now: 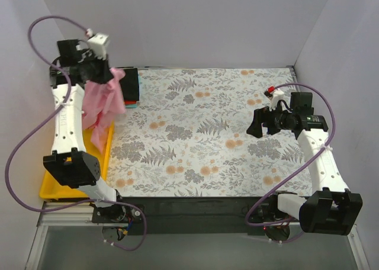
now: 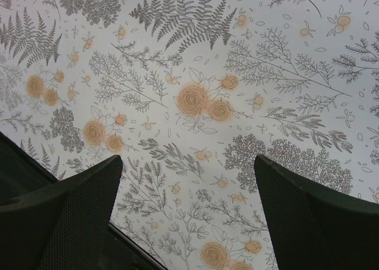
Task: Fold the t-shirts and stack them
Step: Move the tshirt to the center of the board
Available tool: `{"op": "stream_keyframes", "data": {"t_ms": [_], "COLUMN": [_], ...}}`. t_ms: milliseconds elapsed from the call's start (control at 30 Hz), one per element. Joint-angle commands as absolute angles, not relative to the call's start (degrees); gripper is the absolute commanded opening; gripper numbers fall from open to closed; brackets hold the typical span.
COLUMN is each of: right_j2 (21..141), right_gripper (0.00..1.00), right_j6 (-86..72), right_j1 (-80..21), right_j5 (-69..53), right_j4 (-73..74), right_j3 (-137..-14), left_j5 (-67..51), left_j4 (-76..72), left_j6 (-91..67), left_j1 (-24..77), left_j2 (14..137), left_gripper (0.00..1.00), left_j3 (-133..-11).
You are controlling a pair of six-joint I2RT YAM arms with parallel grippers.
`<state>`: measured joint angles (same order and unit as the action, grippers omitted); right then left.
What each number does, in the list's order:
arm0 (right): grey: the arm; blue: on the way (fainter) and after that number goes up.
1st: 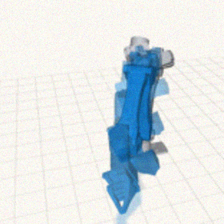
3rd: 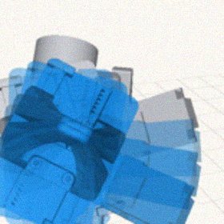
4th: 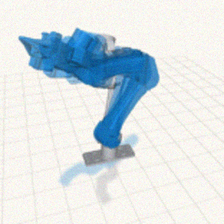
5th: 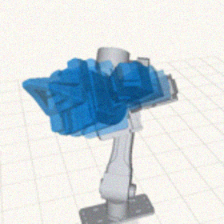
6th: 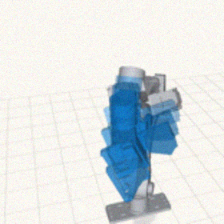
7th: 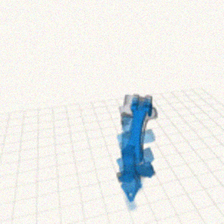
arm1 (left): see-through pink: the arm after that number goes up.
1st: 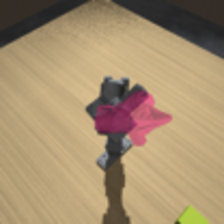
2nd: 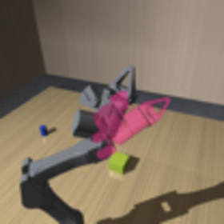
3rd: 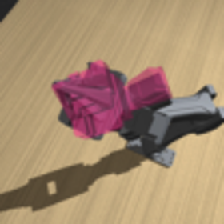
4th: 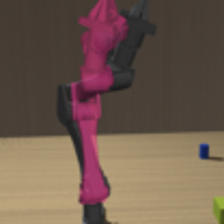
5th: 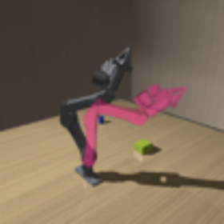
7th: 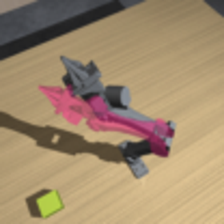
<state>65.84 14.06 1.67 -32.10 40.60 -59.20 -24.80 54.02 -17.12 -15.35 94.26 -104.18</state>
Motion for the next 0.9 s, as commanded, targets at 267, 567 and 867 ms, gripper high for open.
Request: {"op": "stream_keyframes", "data": {"t_ms": [267,567,867], "right_j2": [64.77,65.48,70.05], "right_gripper": [0.98,0.98,0.98], "right_j6": [14.41,18.8,33.12], "right_j1": [3.34,4.04,4.04], "right_j5": [-34.63,-31.65,-22.59], "right_j4": [40.78,43.77,52.99], "right_j3": [-62.05,-65.65,-68.73], "left_j5": [-48.24,-29.16,-39.46], "left_j4": [32.63,44.14,45.44], "left_j6": [-43.32,-30.24,-18.9], "left_j1": [10.55,7.14,5.01], "left_j2": [88.97,79.85,74.34], "left_gripper": [0.0,0.84,0.72], "left_j3": [-122.98,-85.48,-68.64]}}
